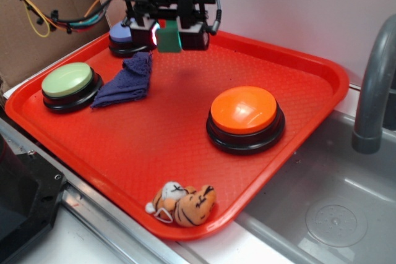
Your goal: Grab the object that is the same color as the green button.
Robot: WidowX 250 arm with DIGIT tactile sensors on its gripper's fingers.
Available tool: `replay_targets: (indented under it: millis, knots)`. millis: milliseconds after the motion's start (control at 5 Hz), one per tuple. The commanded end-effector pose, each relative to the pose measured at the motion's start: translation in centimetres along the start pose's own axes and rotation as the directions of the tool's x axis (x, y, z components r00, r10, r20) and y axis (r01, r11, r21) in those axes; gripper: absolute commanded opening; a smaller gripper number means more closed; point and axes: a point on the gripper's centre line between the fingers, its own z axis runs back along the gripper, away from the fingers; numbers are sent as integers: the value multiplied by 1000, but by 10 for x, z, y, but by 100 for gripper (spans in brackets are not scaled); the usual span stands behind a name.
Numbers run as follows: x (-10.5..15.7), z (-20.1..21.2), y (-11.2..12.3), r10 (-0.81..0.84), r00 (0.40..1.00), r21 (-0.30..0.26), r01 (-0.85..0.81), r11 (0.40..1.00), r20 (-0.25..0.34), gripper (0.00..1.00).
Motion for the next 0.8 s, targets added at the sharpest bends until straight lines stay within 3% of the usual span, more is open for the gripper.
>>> replay_targets:
  millis: [0, 200, 400, 600]
  knots:
    - [-18, 87, 26, -243, 970, -64, 244, 968, 21, 0]
    - [-44, 101, 36, -275, 961, -116, 275, 954, 23, 0]
    - [-57, 107, 40, -248, 964, -97, 257, 961, 94, 0]
    - [-59, 114, 43, -243, 963, -90, 254, 963, 117, 0]
